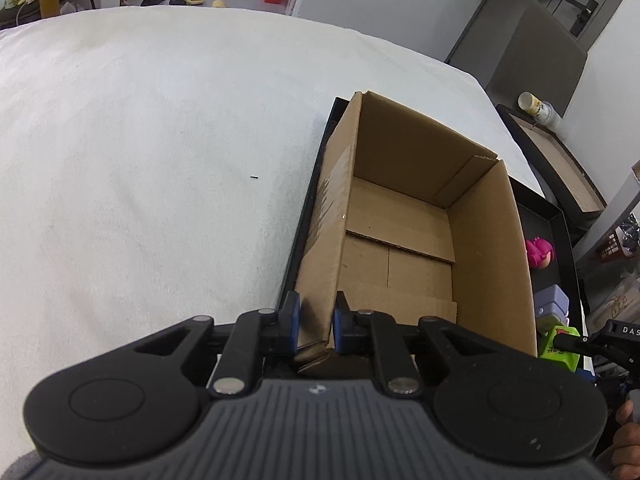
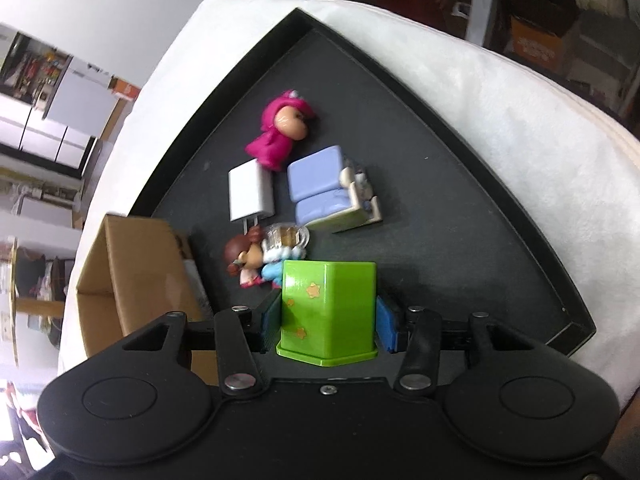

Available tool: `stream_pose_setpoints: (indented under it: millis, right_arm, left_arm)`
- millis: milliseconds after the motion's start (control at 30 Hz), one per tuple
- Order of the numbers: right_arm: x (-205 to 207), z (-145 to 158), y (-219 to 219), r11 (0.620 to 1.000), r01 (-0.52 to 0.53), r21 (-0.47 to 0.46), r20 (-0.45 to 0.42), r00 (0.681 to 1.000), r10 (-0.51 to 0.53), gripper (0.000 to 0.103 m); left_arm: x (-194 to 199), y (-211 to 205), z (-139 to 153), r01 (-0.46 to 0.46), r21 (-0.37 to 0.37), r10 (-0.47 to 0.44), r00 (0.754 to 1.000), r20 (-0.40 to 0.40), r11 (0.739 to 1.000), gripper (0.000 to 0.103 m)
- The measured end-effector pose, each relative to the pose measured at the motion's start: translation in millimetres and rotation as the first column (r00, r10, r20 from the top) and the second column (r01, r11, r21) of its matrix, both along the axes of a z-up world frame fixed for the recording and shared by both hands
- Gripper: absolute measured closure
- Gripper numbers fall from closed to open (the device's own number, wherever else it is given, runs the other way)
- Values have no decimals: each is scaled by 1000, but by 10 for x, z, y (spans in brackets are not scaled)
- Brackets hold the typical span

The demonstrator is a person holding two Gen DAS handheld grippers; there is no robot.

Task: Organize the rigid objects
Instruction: 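Grasp the green block with the right tool and lift it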

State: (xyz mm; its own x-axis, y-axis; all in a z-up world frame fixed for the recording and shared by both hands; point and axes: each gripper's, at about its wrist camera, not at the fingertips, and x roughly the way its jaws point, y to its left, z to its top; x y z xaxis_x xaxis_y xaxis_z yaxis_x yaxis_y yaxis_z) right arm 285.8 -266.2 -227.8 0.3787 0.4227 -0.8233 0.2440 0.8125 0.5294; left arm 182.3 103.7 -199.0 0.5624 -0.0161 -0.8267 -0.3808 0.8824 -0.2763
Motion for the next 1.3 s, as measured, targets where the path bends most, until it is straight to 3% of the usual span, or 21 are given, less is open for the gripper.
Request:
stream_pose_setpoints:
  millis: [600, 967, 1300]
  right_arm:
    - [-32, 608, 315, 994, -91, -65, 126, 987, 98, 56]
    - [-19, 961, 630, 981, -162, -102, 227, 957, 181, 56]
    - [-23, 1085, 1056, 959, -244, -143, 251, 928, 274, 56]
  left_arm:
    - [46, -27, -15, 25, -1, -25, 1000, -9, 1000, 88]
    - [38, -2, 22, 26, -23, -26, 1000, 4, 999, 87]
    - [58, -6, -10, 52, -31, -53, 999, -15, 998, 87]
